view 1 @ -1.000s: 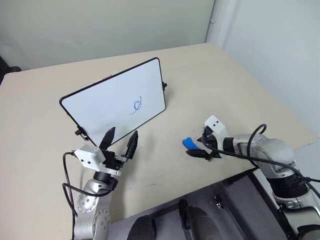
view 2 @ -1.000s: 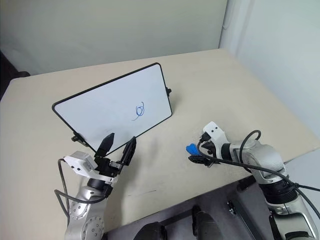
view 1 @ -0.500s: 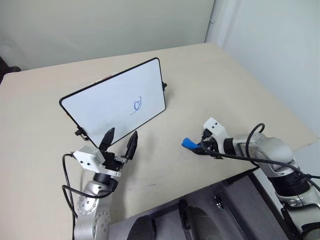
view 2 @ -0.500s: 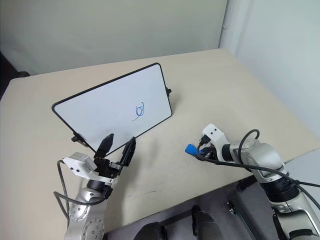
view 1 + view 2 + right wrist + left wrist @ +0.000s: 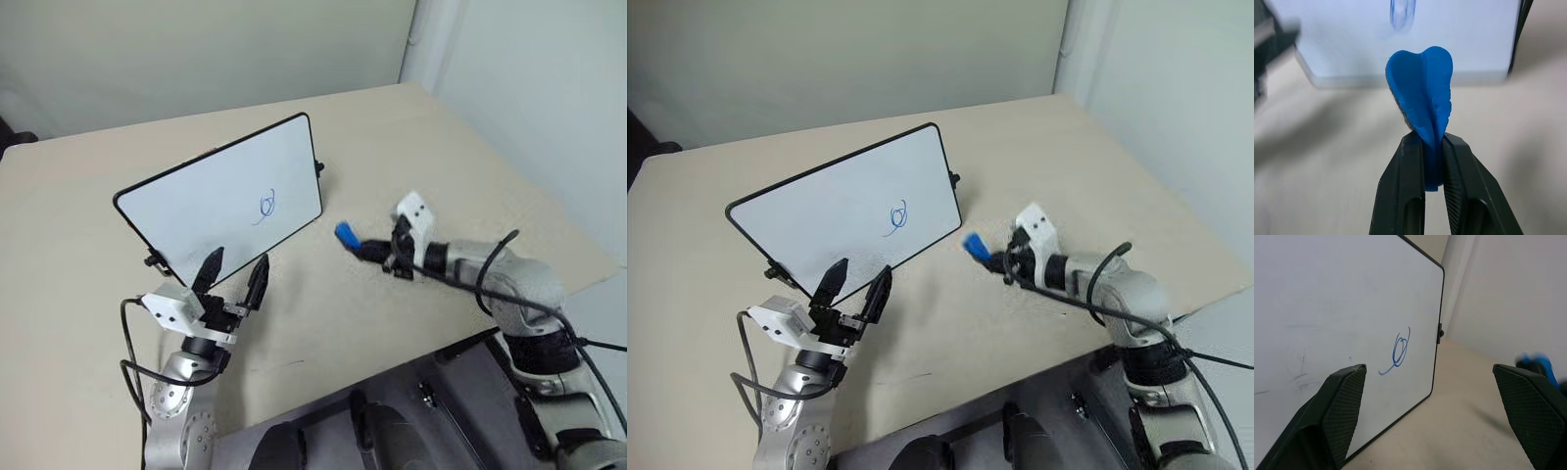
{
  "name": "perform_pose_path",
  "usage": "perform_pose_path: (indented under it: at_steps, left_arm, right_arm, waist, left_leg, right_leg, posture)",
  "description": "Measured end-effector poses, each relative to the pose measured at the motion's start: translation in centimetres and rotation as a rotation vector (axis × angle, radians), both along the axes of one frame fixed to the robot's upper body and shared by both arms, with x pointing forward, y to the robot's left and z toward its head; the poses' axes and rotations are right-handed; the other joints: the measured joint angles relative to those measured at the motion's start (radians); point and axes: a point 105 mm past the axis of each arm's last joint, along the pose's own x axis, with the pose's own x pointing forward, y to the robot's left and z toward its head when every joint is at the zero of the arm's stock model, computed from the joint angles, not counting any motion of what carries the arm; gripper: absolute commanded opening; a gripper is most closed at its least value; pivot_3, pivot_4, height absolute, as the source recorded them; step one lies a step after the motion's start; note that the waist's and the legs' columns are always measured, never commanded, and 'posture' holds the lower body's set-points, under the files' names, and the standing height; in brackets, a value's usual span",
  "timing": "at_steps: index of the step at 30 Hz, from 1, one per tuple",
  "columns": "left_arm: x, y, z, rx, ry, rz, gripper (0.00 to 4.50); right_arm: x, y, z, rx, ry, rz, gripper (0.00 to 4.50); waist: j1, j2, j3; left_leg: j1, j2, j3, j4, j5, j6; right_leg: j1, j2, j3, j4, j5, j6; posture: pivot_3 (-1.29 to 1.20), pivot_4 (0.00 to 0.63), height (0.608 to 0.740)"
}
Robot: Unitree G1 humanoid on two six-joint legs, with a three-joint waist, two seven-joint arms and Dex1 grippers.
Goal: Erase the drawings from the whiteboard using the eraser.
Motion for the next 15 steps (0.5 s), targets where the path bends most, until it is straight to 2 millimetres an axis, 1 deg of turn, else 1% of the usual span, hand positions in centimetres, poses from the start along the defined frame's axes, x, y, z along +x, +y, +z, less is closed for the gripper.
perform_pose_path:
  at_steps: [2,4,7,10,15]
  left_arm:
    - [0.1,0.0,0.0,0.001,0.000,-0.001,4.50]
    - [0.3,0.0,0.0,0.001,-0.001,-0.002,4.50]
    - [0.4,0.0,-0.1,0.006,0.000,-0.006,4.50]
    - [0.5,0.0,0.0,0.008,-0.004,-0.011,4.50]
    - [0.5,0.1,0.0,0.010,-0.003,-0.006,4.50]
  right_arm:
    - [0.7,0.8,0.5,0.023,-0.029,-0.008,0.22]
    - [1.6,1.8,0.8,0.035,-0.054,-0.022,0.22]
    - [3.0,3.0,1.0,0.038,-0.084,-0.044,0.22]
    - [4.6,4.2,0.8,0.012,-0.109,-0.082,0.22]
    - [5.7,5.4,0.3,-0.008,-0.126,-0.106,0.22]
  waist:
    - [0.001,0.000,0.000]
    - [0.002,0.000,0.000]
    - [0.002,0.000,0.000]
    - [0.003,0.000,0.000]
    - [0.005,0.000,0.000]
  left_leg:
    - [0.000,0.000,0.000,-0.001,0.000,0.000]
    - [-0.001,0.000,0.000,-0.001,0.000,0.000]
    - [-0.001,0.000,0.000,-0.002,0.000,0.000]
    - [-0.002,0.000,0.000,-0.003,0.000,0.000]
    - [-0.002,0.000,0.000,-0.008,0.000,-0.001]
  right_leg:
    - [-0.001,0.000,0.000,0.000,0.000,0.000]
    - [-0.002,0.000,0.001,0.001,0.005,-0.008]
    - [-0.003,-0.001,0.001,0.001,0.005,-0.010]
    - [-0.004,-0.001,0.001,0.001,0.004,-0.011]
    - [-0.007,-0.001,0.002,0.002,0.002,-0.013]
  posture:
    - [0.00,0.150,0.740]
    - [0.00,0.150,0.740]
    - [0.00,0.150,0.740]
    - [0.00,0.150,0.740]
    - [0.00,0.150,0.740]
